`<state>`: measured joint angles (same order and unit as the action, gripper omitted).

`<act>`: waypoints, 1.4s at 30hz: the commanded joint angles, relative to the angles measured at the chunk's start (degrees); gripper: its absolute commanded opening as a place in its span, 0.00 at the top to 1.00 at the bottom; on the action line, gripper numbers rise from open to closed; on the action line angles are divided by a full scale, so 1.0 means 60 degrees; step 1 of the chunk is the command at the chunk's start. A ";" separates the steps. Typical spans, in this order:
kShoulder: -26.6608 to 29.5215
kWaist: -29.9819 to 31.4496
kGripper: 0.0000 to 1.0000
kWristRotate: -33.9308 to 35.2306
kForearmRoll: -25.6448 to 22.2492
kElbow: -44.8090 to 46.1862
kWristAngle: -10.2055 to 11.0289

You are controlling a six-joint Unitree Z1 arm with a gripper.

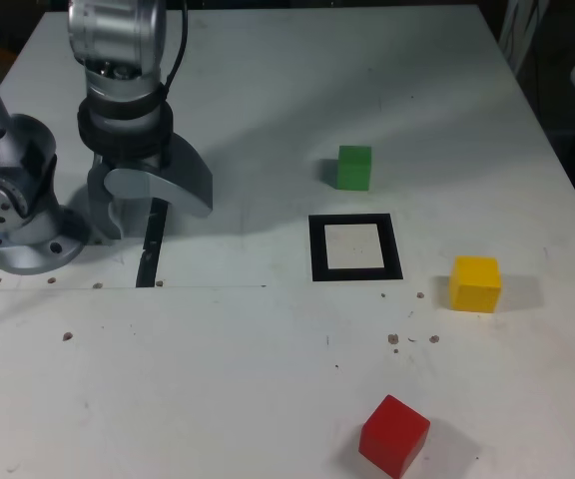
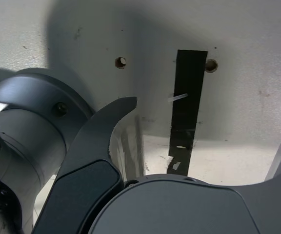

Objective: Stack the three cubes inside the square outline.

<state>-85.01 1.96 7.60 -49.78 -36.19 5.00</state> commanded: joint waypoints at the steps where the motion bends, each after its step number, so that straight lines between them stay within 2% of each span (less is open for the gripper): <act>1: 0.0085 0.0011 0.01 -0.0047 0.0032 -0.0019 0.0000; 7: 0.0248 0.0011 0.01 -0.0080 0.0017 0.0021 -0.0016; 11: 0.0258 0.0011 0.01 -0.0047 -0.0147 -0.0046 -0.0155; 17: 0.0552 0.0331 0.01 0.0085 -0.1278 -0.0931 -0.0513; 21: 0.0364 0.1648 0.01 0.0525 -0.2420 -0.2816 -0.0600; 26: -0.0559 0.3386 0.02 0.1098 -0.3856 -0.5483 -0.0351; 32: -0.2150 0.4808 0.02 0.0788 -0.4907 -0.8477 0.0007; 37: -0.3828 0.5674 0.02 0.0097 -0.6302 -1.1549 0.0434; 42: -0.4922 0.5987 0.02 -0.0349 -0.6701 -1.3226 0.0444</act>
<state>-111.01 37.49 5.85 -89.46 -87.04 7.74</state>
